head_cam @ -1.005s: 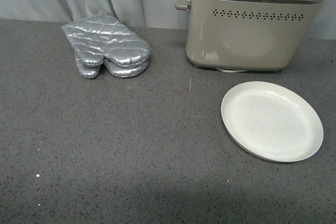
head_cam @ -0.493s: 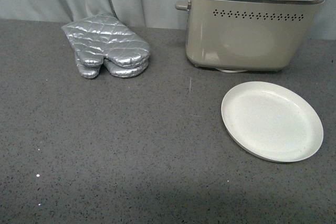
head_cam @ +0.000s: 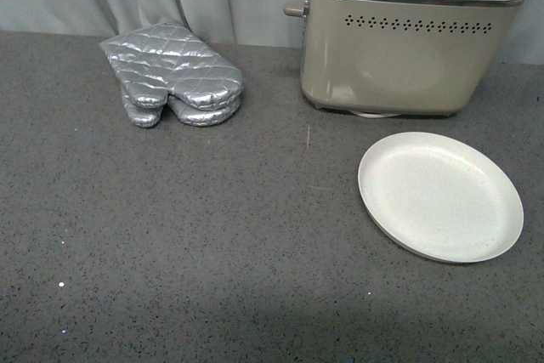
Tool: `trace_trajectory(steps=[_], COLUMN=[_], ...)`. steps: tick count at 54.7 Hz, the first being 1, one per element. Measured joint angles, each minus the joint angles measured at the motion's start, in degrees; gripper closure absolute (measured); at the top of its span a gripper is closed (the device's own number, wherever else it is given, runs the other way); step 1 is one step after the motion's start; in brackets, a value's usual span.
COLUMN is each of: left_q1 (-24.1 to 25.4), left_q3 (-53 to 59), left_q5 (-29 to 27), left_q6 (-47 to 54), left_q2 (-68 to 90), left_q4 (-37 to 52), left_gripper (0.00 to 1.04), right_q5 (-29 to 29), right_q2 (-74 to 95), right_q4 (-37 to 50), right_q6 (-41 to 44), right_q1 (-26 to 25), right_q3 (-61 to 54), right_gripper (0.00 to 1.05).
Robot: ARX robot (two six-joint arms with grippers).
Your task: Put bread into toaster
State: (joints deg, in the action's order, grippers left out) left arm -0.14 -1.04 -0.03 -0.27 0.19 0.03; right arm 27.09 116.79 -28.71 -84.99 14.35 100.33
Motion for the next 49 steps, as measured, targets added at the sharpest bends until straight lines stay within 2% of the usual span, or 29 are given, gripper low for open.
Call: trace_trajectory(steps=[11, 19, 21, 26, 31, 36, 43, 49], left_q1=[0.00, 0.00, 0.00, 0.00, 0.00, 0.00, 0.00, 0.00], left_q3=[0.00, 0.00, 0.00, 0.00, 0.00, 0.00, 0.00, 0.00], left_q5=[0.00, 0.00, 0.00, 0.00, 0.00, 0.00, 0.00, 0.00], left_q6=[-0.02, -0.02, -0.02, -0.02, -0.02, -0.02, -0.02, -0.02], left_q2=[0.02, 0.02, 0.02, 0.00, 0.00, 0.02, 0.00, 0.00], left_q4=[0.00, 0.00, 0.00, 0.00, 0.00, 0.00, 0.00, 0.00], left_gripper=[0.07, 0.07, 0.07, 0.07, 0.07, 0.07, 0.07, 0.07], right_q5=[-0.24, 2.71, 4.96, 5.70, 3.41, 2.10, 0.94, -12.68], right_q2=[-1.62, -5.81, -7.80, -13.42, -20.92, -27.63, -34.53, -42.75], right_q4=[13.40, 24.52, 29.14, 39.41, 47.91, 54.16, 58.60, 68.70], right_q6=[20.24, 31.89, 38.49, 53.09, 69.07, 79.56, 85.07, 85.07], right_q1=[0.44, 1.27, 1.75, 2.12, 1.75, 0.63, -0.50, -3.08], right_q3=[-3.93, -11.63, -15.04, -23.43, -35.12, -47.50, -57.46, -67.65], right_gripper=[0.35, 0.14, 0.08, 0.11, 0.10, 0.10, 0.10, 0.26])
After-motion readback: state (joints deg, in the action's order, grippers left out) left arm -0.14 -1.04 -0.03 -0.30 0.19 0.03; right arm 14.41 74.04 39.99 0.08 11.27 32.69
